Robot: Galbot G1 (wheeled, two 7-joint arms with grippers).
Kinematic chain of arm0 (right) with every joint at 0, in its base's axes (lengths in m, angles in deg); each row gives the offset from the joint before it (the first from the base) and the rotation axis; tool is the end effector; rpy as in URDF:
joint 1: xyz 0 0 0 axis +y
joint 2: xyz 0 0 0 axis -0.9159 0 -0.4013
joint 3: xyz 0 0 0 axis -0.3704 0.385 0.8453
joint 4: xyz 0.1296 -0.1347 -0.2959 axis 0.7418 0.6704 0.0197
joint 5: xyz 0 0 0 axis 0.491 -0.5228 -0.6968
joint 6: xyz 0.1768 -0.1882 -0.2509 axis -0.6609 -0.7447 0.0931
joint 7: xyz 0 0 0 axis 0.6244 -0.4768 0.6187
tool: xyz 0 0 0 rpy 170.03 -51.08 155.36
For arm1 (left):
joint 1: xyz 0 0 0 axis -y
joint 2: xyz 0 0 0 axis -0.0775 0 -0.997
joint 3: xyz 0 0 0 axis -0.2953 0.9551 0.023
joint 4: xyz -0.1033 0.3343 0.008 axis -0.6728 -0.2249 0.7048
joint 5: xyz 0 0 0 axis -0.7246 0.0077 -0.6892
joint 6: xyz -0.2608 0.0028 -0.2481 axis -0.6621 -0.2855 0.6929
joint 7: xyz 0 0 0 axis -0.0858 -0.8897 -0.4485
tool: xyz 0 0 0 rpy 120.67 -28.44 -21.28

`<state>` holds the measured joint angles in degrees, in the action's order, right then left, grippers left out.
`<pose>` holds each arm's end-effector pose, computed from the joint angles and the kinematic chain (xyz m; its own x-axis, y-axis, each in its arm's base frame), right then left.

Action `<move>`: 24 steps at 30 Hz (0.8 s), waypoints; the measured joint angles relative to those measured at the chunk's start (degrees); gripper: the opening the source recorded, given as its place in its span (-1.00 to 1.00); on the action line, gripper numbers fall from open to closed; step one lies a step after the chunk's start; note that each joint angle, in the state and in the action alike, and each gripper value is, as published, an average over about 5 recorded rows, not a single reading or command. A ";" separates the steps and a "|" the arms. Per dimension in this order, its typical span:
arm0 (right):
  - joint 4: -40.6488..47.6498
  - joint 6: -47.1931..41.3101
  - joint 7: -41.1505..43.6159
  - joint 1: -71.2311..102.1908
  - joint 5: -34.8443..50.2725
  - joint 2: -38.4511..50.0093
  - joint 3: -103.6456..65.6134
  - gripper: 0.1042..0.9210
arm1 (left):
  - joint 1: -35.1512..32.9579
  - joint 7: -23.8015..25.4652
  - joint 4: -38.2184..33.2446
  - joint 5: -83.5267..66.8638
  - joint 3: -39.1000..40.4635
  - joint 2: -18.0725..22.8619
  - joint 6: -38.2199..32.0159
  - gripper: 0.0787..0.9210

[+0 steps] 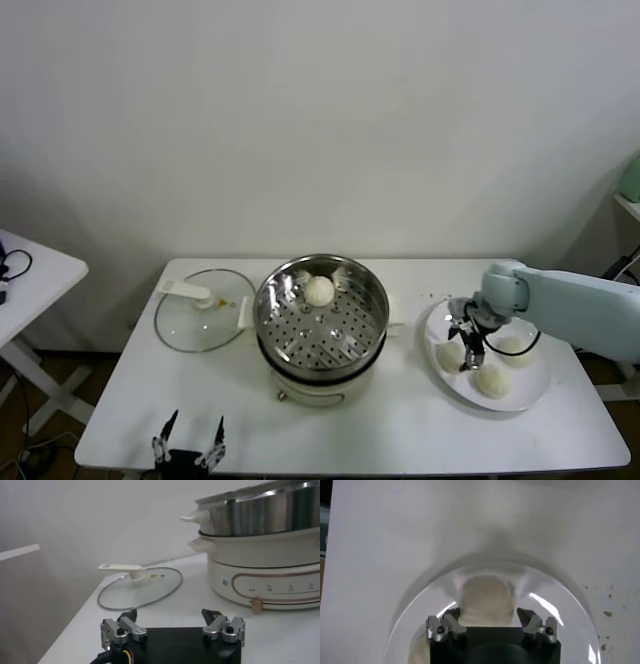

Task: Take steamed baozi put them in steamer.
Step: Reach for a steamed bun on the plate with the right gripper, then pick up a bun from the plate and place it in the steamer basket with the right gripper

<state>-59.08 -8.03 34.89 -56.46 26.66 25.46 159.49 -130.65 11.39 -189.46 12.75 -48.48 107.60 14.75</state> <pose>0.5014 -0.1345 -0.2406 -0.0688 -0.0520 0.9963 -0.9944 -0.0770 -0.0727 0.0791 0.0446 -0.3902 -0.9502 -0.0313 0.3100 0.0376 0.9762 0.2136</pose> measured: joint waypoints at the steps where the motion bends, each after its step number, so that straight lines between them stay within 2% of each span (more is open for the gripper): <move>1: -0.01 0.00 0.06 0.04 -0.06 0.02 -0.11 0.48 | -0.01 0.00 -0.04 0.01 0.00 0.00 0.00 0.77; 11: -0.78 0.45 0.88 -0.66 -0.26 0.65 -0.51 0.23 | -0.19 -0.46 -0.29 0.15 -0.03 0.06 0.07 0.77; 24: -6.77 1.78 3.34 -15.13 5.52 1.33 8.00 0.20 | -0.53 -0.65 -1.31 0.45 -0.11 0.32 0.10 0.77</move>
<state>-65.85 -6.25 38.23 -71.59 32.18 26.79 167.49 -131.19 10.74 -190.76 13.21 -48.59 107.92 14.85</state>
